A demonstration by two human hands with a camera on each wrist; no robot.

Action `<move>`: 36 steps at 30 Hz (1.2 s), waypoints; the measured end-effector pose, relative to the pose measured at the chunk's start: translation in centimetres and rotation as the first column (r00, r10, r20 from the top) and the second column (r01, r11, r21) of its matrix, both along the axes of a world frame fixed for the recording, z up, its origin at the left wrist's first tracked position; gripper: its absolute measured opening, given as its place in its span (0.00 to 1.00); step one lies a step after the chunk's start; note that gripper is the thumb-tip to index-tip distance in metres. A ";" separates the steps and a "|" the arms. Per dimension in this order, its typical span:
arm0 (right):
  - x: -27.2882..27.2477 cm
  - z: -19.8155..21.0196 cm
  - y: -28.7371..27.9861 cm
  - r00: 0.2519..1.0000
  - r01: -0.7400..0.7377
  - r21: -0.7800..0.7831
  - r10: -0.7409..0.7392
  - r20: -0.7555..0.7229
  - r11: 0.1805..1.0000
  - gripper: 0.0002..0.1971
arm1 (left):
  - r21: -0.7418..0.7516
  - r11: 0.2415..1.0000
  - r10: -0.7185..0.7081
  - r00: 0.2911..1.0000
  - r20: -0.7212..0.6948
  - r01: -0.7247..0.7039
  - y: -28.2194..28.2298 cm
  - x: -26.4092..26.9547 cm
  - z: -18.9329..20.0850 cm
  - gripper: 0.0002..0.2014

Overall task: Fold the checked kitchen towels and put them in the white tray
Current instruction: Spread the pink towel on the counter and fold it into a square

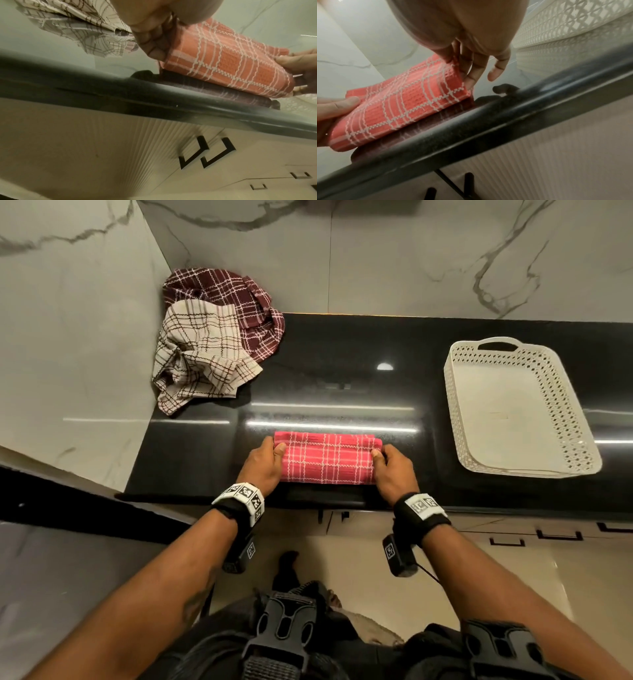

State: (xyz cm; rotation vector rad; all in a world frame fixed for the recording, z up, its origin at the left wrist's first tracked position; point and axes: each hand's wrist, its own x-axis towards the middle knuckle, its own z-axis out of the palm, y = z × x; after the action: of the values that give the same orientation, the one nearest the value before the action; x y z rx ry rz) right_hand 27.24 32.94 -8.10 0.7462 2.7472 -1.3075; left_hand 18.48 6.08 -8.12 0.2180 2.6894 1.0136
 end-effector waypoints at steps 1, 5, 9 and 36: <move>-0.7 -0.3 -0.2 0.999 0.016 0.027 -0.017 0.029 1.000 0.14 | -0.027 0.999 0.019 1.000 -0.005 -0.019 0.3 -0.1 -0.2 0.16; -2.1 -0.5 -0.9 0.990 -0.005 0.142 -0.015 0.138 0.990 0.14 | -0.140 0.990 0.023 0.998 -0.060 -0.031 1.3 -0.4 -0.5 0.15; -2.7 -0.2 -1.4 0.976 -0.077 0.271 0.016 0.219 0.959 0.16 | -0.217 0.975 0.033 0.997 -0.070 -0.048 2.0 -0.6 -0.7 0.13; -2.6 -2.3 -1.6 0.738 -0.661 0.363 0.482 0.472 0.657 0.45 | -0.637 0.691 -0.536 0.834 -0.133 0.343 0.8 0.0 -3.5 0.39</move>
State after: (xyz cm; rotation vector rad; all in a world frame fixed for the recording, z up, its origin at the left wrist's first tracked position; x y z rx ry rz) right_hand 24.59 31.33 -10.45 0.0139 2.6762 -0.2766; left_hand 18.50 6.92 -11.57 0.9174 2.8354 -0.0406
